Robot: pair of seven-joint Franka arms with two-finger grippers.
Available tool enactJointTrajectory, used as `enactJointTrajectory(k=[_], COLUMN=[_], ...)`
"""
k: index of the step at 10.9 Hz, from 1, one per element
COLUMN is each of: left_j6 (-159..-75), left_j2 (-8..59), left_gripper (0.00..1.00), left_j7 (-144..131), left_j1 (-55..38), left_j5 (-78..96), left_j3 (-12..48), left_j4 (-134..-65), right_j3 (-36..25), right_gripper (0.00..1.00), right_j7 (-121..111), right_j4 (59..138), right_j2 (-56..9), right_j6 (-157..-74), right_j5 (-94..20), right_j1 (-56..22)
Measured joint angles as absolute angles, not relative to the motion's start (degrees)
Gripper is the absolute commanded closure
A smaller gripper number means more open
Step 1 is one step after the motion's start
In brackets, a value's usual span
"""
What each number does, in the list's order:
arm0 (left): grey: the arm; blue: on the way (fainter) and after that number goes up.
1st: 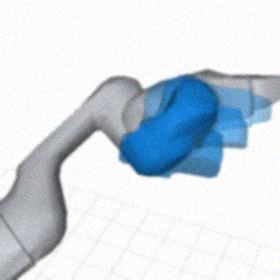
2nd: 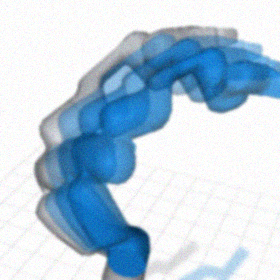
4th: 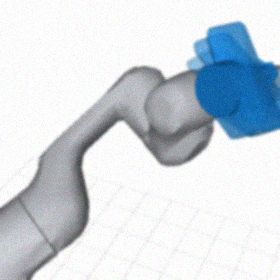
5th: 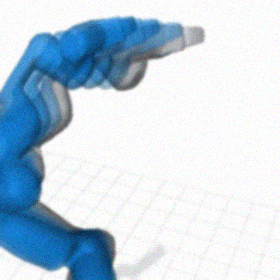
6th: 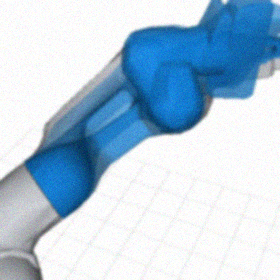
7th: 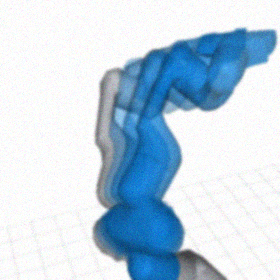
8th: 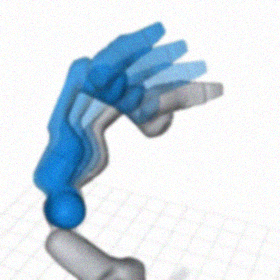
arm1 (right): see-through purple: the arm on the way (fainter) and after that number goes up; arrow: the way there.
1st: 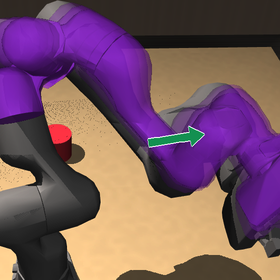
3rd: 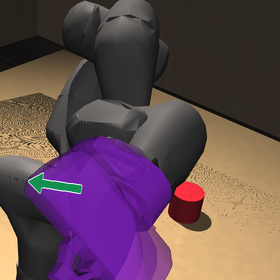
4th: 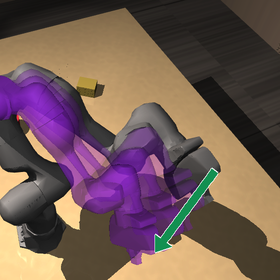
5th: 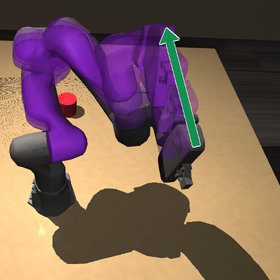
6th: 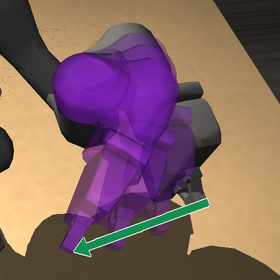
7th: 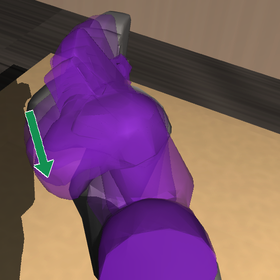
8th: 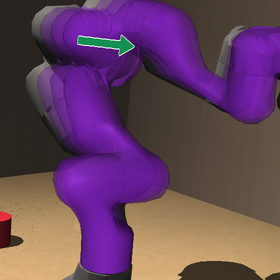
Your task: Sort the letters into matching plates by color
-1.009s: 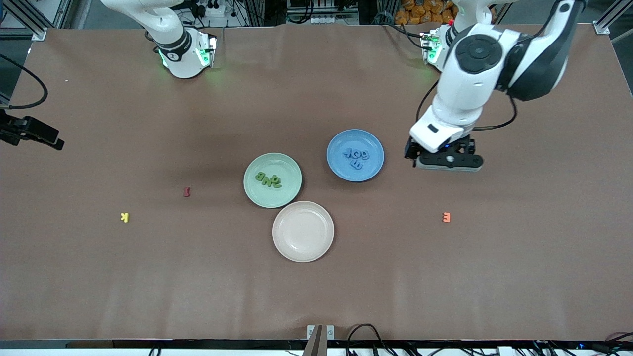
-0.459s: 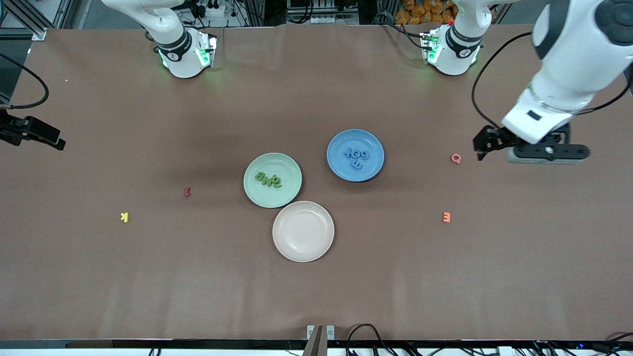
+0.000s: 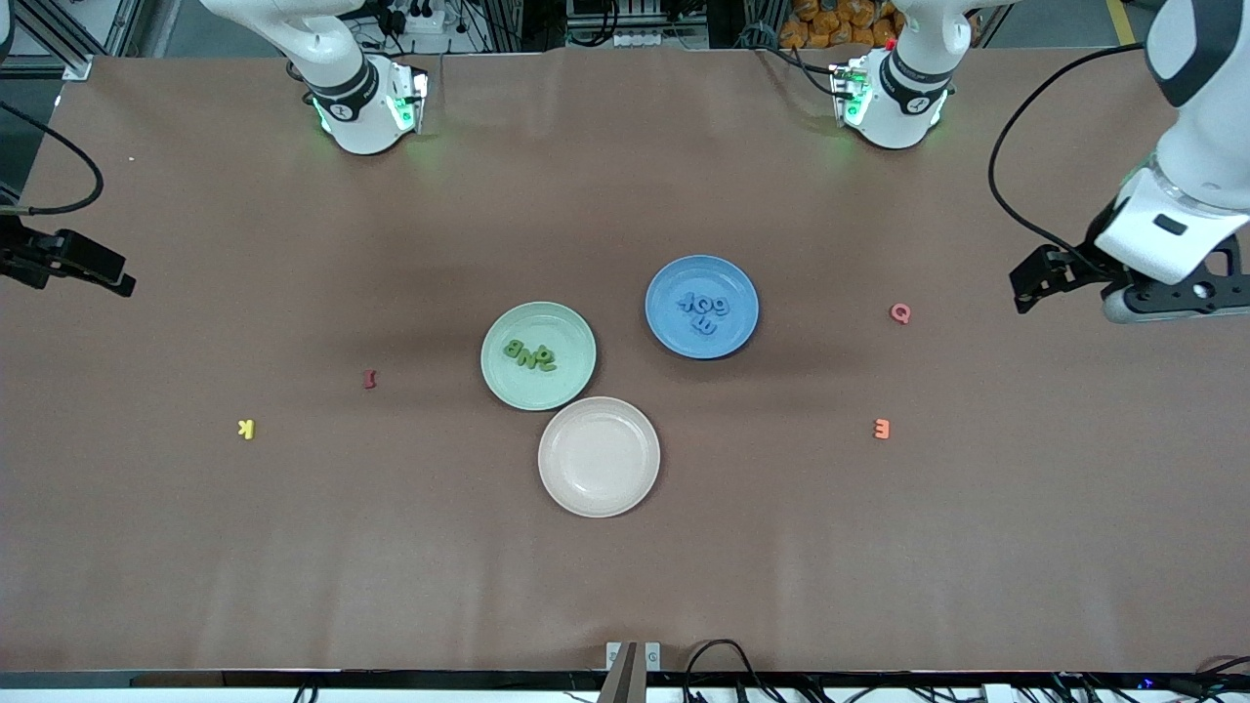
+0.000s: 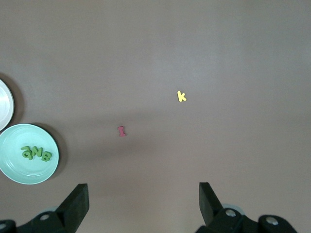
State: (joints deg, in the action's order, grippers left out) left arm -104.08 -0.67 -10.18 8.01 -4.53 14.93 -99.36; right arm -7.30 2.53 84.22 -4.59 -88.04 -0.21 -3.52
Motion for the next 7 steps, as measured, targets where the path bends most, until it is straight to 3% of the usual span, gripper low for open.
enactJointTrajectory(k=[7], left_j6=[-104.04], left_j2=[-0.73], left_gripper=[0.00], left_j7=[-0.02], left_j1=[9.65], left_j5=[-2.49], left_j3=[12.27], left_j4=[-98.65], right_j3=[-7.25], right_gripper=[0.00], right_j7=[2.54], right_j4=[84.31], right_j2=[-4.67], right_j6=[-88.19], right_j5=[-0.21], right_j1=[-3.51])
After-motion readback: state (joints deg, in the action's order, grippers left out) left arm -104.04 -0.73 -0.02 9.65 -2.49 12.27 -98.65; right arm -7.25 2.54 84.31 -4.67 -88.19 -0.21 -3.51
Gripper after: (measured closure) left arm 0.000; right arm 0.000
